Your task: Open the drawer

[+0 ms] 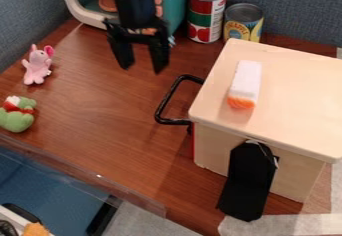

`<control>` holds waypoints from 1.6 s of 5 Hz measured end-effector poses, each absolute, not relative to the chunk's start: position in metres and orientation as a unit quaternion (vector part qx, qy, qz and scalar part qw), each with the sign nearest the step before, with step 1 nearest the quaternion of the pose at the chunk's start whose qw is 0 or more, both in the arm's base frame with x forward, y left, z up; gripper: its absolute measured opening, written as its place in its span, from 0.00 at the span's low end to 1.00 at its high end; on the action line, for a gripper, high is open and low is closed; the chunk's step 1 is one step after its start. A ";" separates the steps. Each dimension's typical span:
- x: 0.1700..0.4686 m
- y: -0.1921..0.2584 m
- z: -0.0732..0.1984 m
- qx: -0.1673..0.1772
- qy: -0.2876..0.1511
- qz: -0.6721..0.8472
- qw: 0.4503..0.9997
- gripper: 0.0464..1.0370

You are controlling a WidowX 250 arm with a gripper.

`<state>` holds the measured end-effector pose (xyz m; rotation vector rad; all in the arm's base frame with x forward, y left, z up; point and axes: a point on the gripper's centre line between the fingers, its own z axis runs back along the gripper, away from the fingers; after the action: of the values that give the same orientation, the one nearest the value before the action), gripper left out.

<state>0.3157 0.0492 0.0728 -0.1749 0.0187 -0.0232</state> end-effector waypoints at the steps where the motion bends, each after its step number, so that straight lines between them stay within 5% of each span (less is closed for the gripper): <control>1: 0.315 0.030 0.052 -0.088 0.027 -0.004 0.996 0.96; 2: 0.317 0.010 0.035 -0.081 0.047 -0.010 0.996 0.91; 5: 0.320 0.043 0.019 -0.087 0.068 0.025 0.994 0.15; 8: 0.326 0.124 0.030 -0.064 0.029 0.083 0.994 0.09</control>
<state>0.3259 0.1244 0.0305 -0.1279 0.0574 0.1673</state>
